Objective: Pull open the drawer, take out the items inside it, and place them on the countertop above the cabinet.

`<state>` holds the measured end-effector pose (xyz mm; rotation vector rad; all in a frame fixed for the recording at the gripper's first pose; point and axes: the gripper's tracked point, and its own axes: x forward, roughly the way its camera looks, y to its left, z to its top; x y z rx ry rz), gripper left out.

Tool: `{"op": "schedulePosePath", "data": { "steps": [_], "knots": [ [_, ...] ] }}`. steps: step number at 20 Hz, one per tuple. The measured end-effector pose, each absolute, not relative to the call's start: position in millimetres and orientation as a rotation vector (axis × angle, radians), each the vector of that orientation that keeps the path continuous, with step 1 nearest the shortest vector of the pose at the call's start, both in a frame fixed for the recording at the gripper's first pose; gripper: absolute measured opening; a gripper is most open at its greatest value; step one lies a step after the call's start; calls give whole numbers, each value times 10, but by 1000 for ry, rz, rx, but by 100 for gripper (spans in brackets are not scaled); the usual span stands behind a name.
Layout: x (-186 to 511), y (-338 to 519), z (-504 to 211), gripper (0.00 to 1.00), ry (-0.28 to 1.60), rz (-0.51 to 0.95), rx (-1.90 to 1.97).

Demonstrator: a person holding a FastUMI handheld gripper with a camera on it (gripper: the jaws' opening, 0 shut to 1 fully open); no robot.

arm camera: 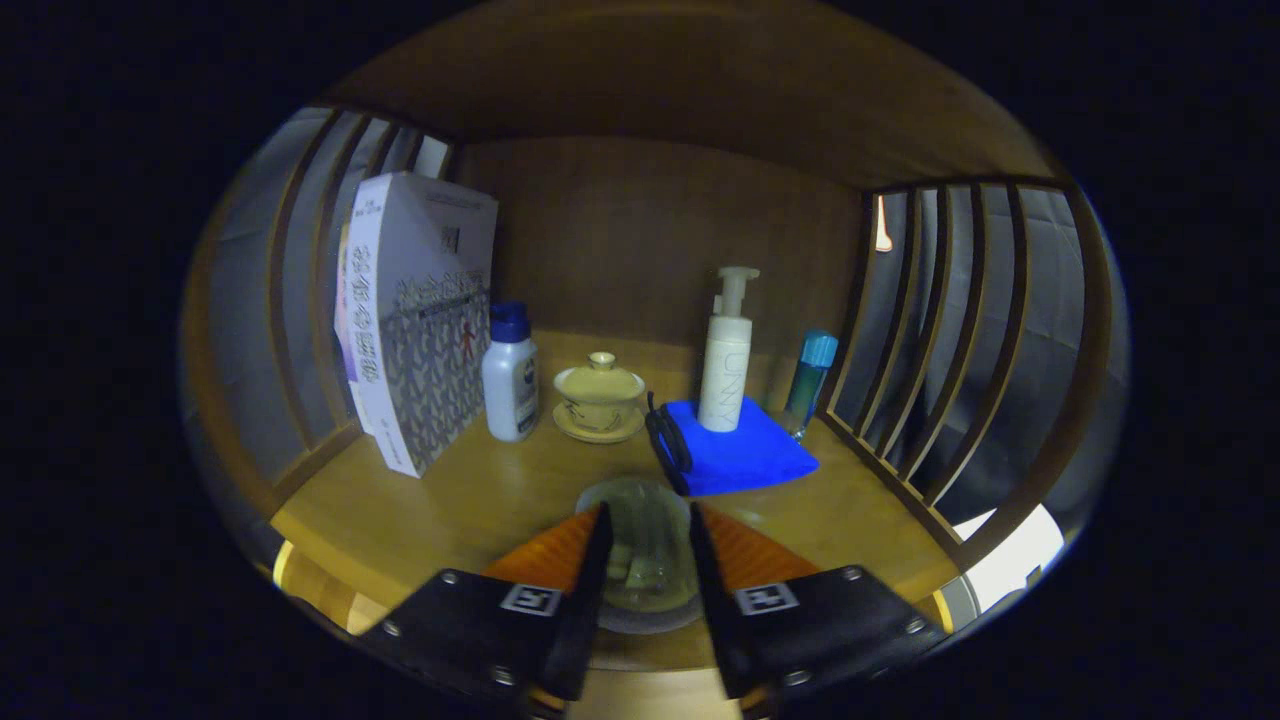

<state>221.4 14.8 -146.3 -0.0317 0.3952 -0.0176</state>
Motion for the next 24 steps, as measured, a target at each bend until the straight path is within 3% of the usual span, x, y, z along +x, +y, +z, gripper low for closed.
{"op": "schedulePosePath", "data": {
  "steps": [3,13,24],
  "knots": [
    [1948,271,-1125,96,298,45,91],
    [223,160,-311,95,-4,45,195],
    [-970,540,-1083,94,25,108,25]
  ]
}}
